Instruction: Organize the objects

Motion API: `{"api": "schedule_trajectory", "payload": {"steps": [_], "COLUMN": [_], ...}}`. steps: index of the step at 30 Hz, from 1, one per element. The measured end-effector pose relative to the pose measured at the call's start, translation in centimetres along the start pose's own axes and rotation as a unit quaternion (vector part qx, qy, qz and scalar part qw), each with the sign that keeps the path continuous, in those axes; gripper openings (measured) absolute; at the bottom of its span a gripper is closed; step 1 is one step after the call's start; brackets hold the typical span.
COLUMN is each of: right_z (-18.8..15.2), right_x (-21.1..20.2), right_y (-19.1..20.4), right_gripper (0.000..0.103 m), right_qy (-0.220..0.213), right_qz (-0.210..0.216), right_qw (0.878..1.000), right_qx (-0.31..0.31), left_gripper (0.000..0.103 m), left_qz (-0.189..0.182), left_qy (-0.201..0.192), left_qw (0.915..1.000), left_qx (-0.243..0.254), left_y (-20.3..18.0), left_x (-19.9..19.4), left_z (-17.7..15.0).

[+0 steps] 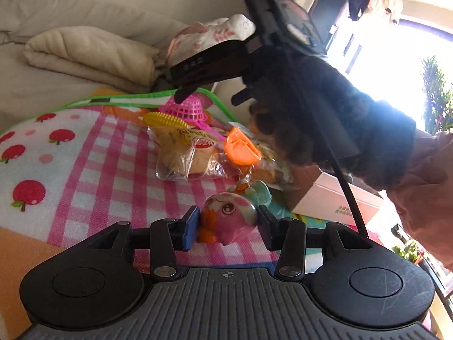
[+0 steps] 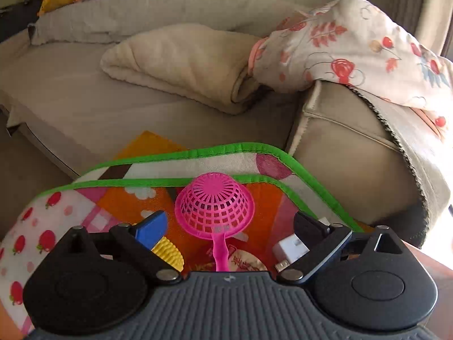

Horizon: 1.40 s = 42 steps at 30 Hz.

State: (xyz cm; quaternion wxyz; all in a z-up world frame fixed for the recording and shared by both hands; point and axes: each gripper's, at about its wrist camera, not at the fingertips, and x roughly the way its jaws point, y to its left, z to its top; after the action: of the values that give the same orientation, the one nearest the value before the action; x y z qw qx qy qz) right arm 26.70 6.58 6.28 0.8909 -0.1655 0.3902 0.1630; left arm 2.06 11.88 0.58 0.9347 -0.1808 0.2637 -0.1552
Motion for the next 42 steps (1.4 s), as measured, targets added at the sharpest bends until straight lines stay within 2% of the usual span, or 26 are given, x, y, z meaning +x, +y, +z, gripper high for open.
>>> {"api": "schedule_trajectory", "payload": {"steps": [4,5,6,8,12,13,15,17,21,24,26,28,30,33,37,40,42], "right_z": [0.7,0.7,0.7,0.3,-1.4,-2.1,-4.2,-7.2,-13.1,-16.5,-18.3,-19.9,-20.6,-19.8,-16.7,-14.1,-12.6], "right_x": [2.6,2.8,2.7,1.0,-6.3,-8.2,-13.2,-17.7,-23.2,-24.8,-25.1,-25.2,-24.5,-23.0,-19.0,-15.2,-12.0], "right_y": [1.2,0.7,0.2,-1.1,-3.5,-4.1,-5.6,-6.8,-8.4,-8.7,-8.3,-7.7,-7.1,-5.9,-3.6,-1.9,-1.2], "right_gripper": [0.094,0.089,0.069,0.069,0.069,0.053,0.045,0.045,0.043,0.043,0.049,0.067,0.067,0.067,0.067,0.067,0.068], "right_qy": [0.009,0.016,0.023,0.013,-0.056,-0.069,-0.094,-0.119,-0.129,-0.125,-0.132,-0.143,-0.144,-0.147,-0.136,-0.123,-0.099], "right_qz": [-0.024,-0.02,-0.011,0.0,0.025,0.036,0.053,0.058,0.057,0.042,0.008,-0.019,-0.026,0.001,0.047,0.047,0.044], "right_qw": [1.0,1.0,0.999,0.999,0.996,0.995,0.991,0.988,0.988,0.99,0.991,0.989,0.989,0.989,0.99,0.991,0.994], "right_qx": [-0.004,0.01,0.024,0.048,0.062,0.068,0.076,0.075,0.066,0.053,0.033,0.017,0.003,-0.004,0.005,-0.001,0.005], "left_gripper": [0.049,0.049,0.049,0.05,0.05,0.05,0.05,0.05,0.05,0.05,0.05,0.05,0.05,0.049,0.048,0.048,0.048], "left_qz": [0.002,0.001,0.0,-0.003,-0.004,-0.003,-0.002,-0.001,0.01,0.015,0.017,0.019,0.026,0.042,0.065,0.06,0.058], "left_qy": [0.001,0.0,0.0,0.0,0.004,0.005,0.007,0.01,0.014,0.019,0.02,0.024,0.027,0.034,0.05,0.067,0.07], "left_qw": [1.0,1.0,1.0,1.0,0.9999,0.9999,0.9999,0.9999,0.9996,0.9974,0.995,0.9925,0.9903,0.9884,0.9826,0.9812,0.9815], "left_qx": [-0.01,-0.01,-0.009,-0.009,-0.011,-0.01,-0.007,-0.005,0.023,0.067,0.096,0.119,0.134,0.142,0.167,0.171,0.168], "left_y": [0.2,0.2,0.1,0.0,0.0,0.0,-0.1,-0.2,-1.1,-2.5,-3.4,-4.3,-4.8,-4.9,-4.6,-4.1,-3.9], "left_x": [0.0,-0.1,-0.1,-0.2,-0.3,-0.2,-0.2,-0.2,0.1,0.4,0.5,0.3,0.3,0.2,-1.0,-1.8,-2.1], "left_z": [0.0,0.0,0.0,0.0,-0.1,-0.1,-0.1,0.0,0.0,-0.1,-0.4,-0.7,-1.0,-0.8,-0.6,-0.8,-0.9]}}
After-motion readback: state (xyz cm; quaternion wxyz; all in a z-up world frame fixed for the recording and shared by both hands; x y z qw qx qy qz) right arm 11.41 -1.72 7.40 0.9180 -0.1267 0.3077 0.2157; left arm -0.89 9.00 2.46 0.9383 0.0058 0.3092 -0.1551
